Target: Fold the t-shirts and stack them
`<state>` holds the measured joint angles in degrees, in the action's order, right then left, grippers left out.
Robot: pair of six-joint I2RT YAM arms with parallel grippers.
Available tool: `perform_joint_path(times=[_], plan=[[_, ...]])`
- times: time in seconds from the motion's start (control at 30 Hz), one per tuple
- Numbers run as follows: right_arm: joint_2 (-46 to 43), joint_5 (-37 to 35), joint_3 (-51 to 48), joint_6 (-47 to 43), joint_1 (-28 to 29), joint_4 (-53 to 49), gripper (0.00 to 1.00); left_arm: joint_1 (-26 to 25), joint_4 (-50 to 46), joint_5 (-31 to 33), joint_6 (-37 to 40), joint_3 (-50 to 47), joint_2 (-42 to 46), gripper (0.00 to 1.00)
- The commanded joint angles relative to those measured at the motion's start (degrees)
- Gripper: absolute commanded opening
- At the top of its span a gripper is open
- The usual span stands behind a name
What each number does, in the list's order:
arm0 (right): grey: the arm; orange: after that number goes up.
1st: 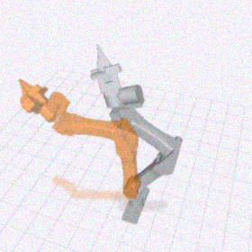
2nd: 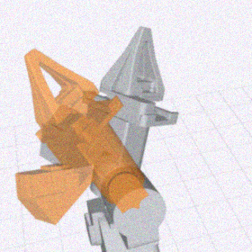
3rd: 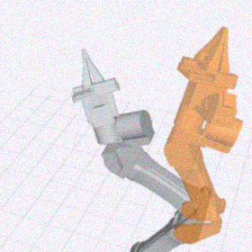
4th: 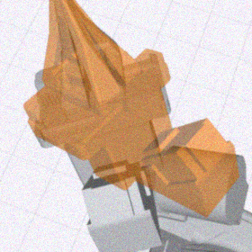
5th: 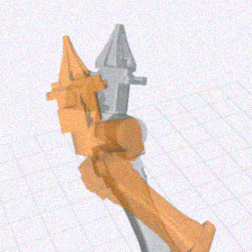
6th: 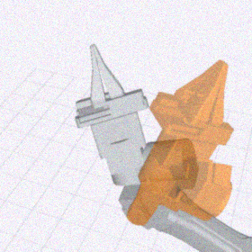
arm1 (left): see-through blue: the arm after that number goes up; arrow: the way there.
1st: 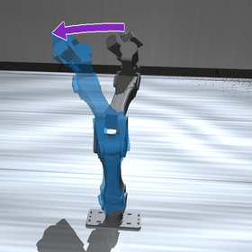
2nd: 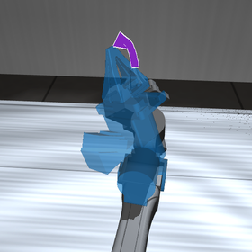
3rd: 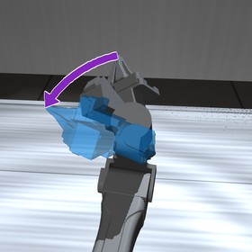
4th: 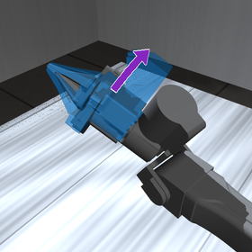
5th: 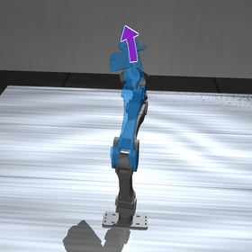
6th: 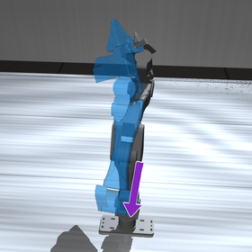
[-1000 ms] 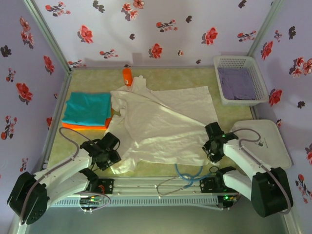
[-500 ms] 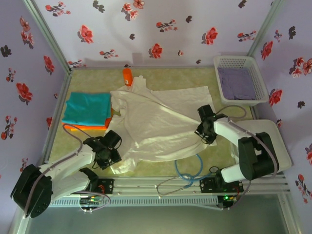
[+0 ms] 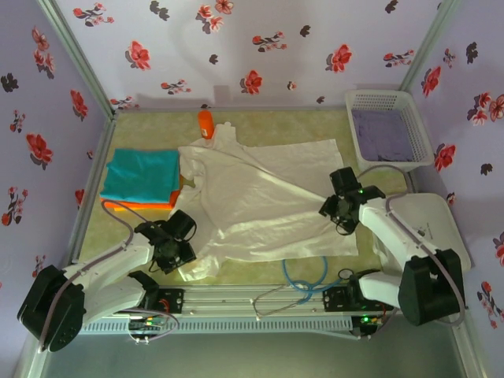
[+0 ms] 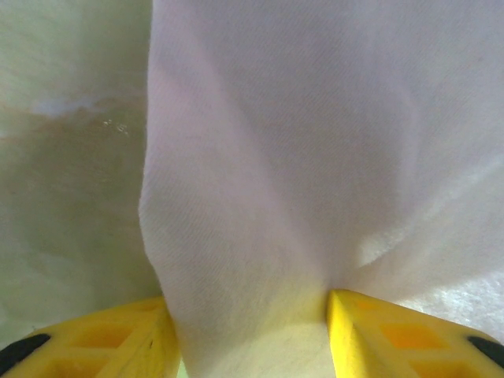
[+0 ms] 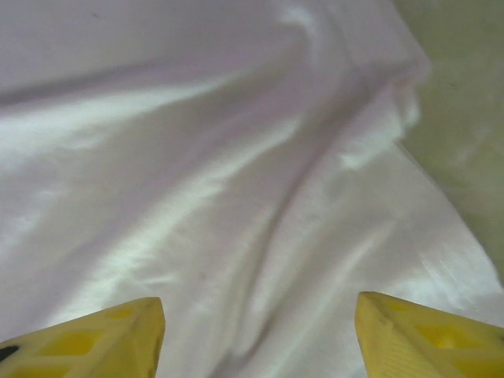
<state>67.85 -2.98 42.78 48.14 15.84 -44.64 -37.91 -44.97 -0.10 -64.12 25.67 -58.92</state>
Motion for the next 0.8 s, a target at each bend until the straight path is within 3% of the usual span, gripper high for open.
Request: perform_joint_path(times=[0.0,0.3,0.53,0.77], plan=[[-4.4,0.1,-3.7,3.0,-0.4,-7.3,0.6,0.6,7.9,1.5,1.6,-1.3,-0.8,0.5],[-11.8,1.4,-10.9,8.8,-0.6,-11.6,0.57,0.6,7.5,1.4,1.8,-1.0,-0.8,0.5],[-11.5,1.4,-13.8,11.9,0.0,-7.5,0.55,0.6,6.1,1.4,1.6,-1.3,1.0,0.5],[-11.1,2.4,-14.2,16.8,1.4,-6.5,0.56,0.5,1.1,1.3,2.3,0.6,1.7,0.59]])
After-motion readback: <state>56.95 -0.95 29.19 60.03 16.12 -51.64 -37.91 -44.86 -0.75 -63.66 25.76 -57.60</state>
